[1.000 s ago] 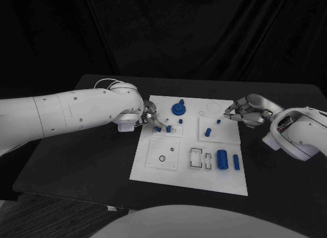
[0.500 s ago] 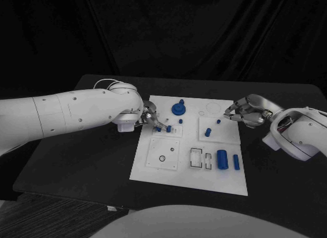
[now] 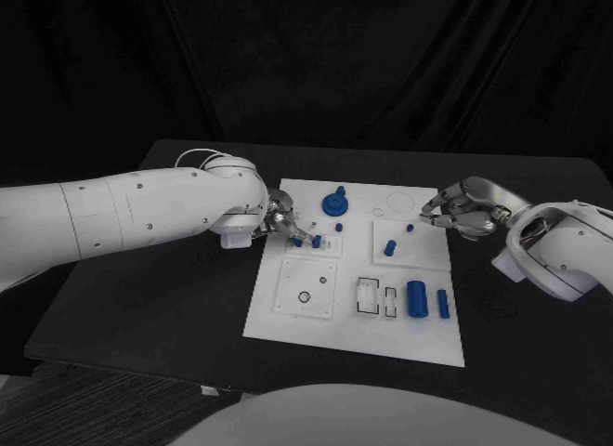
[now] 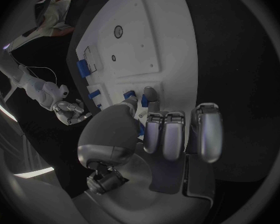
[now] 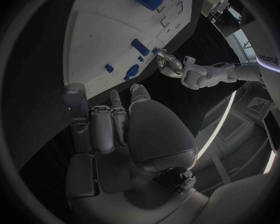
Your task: Assemble the parts on the task board
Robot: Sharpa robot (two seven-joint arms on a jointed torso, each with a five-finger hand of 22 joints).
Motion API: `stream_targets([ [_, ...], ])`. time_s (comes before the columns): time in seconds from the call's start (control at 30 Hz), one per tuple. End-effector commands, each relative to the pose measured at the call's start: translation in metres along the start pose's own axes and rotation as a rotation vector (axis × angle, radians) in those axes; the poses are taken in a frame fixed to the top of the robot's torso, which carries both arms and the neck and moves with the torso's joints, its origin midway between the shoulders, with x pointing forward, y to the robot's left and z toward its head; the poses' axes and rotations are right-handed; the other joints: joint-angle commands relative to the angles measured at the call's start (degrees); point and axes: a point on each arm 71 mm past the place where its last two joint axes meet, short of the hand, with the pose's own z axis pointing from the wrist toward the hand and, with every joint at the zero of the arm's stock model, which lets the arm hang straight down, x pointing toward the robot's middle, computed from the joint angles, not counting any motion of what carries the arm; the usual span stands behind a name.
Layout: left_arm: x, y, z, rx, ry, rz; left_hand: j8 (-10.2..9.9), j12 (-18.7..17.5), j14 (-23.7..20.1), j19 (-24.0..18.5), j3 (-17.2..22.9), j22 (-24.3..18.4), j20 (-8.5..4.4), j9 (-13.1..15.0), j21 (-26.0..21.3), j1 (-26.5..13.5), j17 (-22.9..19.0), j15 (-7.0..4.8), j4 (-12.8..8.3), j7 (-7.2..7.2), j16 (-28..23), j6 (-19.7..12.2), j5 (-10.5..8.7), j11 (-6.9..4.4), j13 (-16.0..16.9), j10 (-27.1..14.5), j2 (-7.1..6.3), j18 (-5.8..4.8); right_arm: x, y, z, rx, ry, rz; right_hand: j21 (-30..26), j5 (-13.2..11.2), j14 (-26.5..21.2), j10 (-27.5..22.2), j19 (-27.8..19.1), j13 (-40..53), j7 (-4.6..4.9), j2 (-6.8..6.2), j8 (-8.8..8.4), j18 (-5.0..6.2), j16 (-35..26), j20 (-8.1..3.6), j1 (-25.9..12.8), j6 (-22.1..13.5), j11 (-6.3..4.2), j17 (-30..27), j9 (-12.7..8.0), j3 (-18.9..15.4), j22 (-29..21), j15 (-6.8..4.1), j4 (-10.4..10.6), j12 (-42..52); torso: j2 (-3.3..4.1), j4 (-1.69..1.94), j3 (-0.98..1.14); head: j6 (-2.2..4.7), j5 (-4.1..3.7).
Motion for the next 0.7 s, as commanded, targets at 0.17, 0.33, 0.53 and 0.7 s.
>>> stream_targets([
  [0.17,0.0031,-0.0019,0.0007,0.015,0.0,-0.006,0.0,0.0,6.3,2.5,-3.2,13.5,-0.25,2.2,0.6,0.7,15.1,-0.58,0.4,-0.31,0.6,-0.2,-0.4,-0.34,14.6,6.5,0.48,-2.03,0.0016,-0.0019,-0.0002,0.016,0.01,-0.004,-0.9,0.6,0.4,1.0,-0.3,3.8,0.12,1.23,0.19,1.77,-1.1,-0.12,1.8,-0.4,-0.64,5.8,-0.7,1.1,5.9,-0.31,0.0,-1.0,0.0,0.0,0.0,0.0,-0.03],
  [0.33,0.0031,-0.0021,0.0005,0.017,-0.003,-0.008,-0.1,0.0,6.3,2.5,-3.2,13.5,-0.34,2.0,0.7,1.0,15.1,-0.68,0.3,-0.45,0.6,0.3,-0.34,-0.46,14.6,6.5,0.55,-2.04,0.0016,-0.0021,-0.0002,0.017,0.011,-0.004,-0.9,0.6,0.4,1.0,-0.3,3.8,0.12,1.23,0.19,1.77,-1.1,-0.12,1.8,-0.4,-0.64,5.8,-0.7,1.1,5.9,-0.31,0.0,-1.0,0.0,-0.01,0.0,0.0,-0.09],
  [0.53,0.003,-0.0022,0.0001,0.018,-0.009,-0.006,-0.7,0.0,6.3,2.6,-3.3,13.5,-0.62,1.0,0.8,2.0,15.1,-0.97,0.2,-0.82,0.6,1.6,-0.17,-0.78,14.6,6.5,0.79,-2.07,0.0017,-0.0022,0.0,0.019,0.013,-0.005,-0.9,0.6,0.4,1.0,-0.3,3.8,0.12,1.23,0.19,1.77,-1.1,-0.12,1.8,-0.4,-0.64,5.8,-0.7,1.1,5.9,-0.31,0.0,-1.0,-0.01,0.0,-0.01,0.0,-0.05],
  [0.7,0.0023,-0.0022,-0.0004,0.016,-0.024,0.01,-2.4,0.0,6.3,2.6,-3.6,13.5,-0.94,-1.2,0.9,3.1,15.1,-1.28,0.1,-1.15,0.6,3.3,0.19,-1.11,14.6,6.5,1.02,-2.1,0.0022,-0.0022,0.0002,0.021,0.018,-0.005,-1.0,0.7,0.4,0.9,-0.4,3.7,0.13,1.23,0.15,1.78,-1.1,-0.12,1.9,-0.4,-0.65,5.8,-0.7,1.2,5.9,-0.31,0.1,-1.1,0.01,0.0,-0.02,0.0,-0.06],
])
